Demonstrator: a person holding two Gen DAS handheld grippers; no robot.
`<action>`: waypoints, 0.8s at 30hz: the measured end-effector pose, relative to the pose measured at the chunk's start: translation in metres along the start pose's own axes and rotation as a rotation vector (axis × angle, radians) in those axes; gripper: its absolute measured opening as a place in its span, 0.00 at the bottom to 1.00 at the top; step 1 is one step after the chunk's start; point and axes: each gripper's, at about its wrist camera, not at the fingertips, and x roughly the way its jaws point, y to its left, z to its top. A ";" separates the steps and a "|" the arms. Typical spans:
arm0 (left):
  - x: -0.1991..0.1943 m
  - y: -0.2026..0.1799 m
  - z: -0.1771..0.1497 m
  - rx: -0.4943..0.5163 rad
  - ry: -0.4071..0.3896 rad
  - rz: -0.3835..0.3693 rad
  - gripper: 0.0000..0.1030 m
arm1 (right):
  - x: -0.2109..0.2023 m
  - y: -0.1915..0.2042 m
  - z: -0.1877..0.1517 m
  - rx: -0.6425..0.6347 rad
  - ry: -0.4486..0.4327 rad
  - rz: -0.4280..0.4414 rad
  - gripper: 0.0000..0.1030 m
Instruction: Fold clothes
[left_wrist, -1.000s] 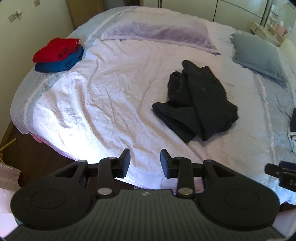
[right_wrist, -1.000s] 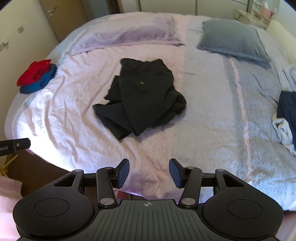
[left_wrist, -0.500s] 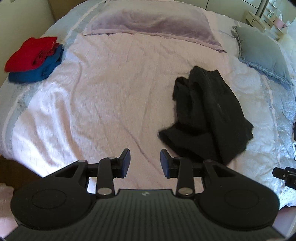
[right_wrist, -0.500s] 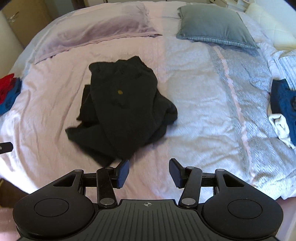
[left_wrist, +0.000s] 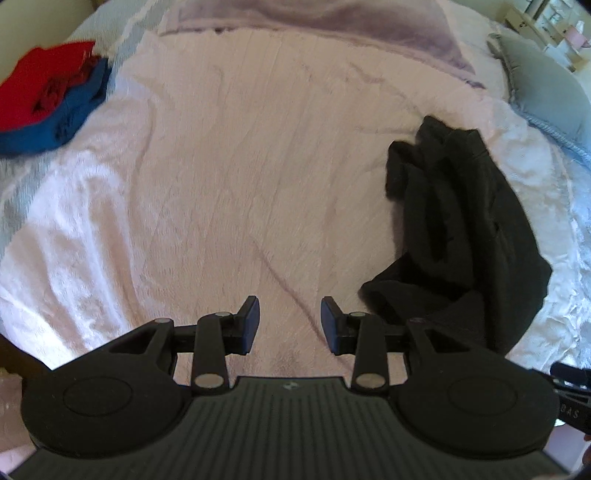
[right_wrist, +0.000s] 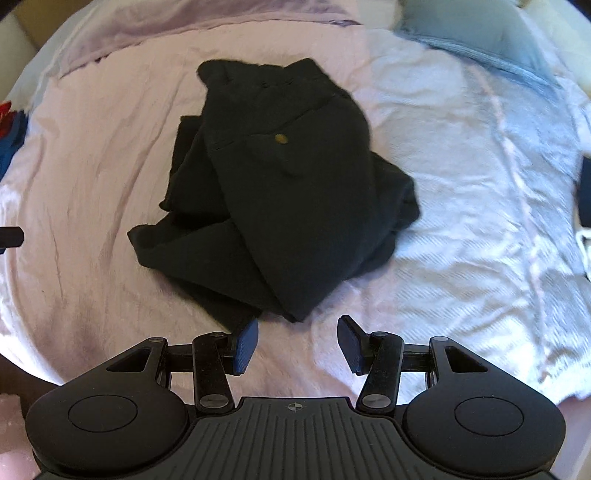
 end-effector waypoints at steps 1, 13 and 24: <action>0.005 0.002 -0.002 -0.011 0.010 0.001 0.31 | 0.006 0.003 0.001 -0.018 -0.010 0.003 0.50; 0.043 0.013 -0.037 -0.239 0.070 0.036 0.31 | 0.067 0.047 0.028 -0.360 -0.262 -0.049 0.51; 0.062 -0.008 -0.052 -0.480 0.043 -0.025 0.32 | 0.047 -0.108 0.052 0.045 -0.331 0.003 0.06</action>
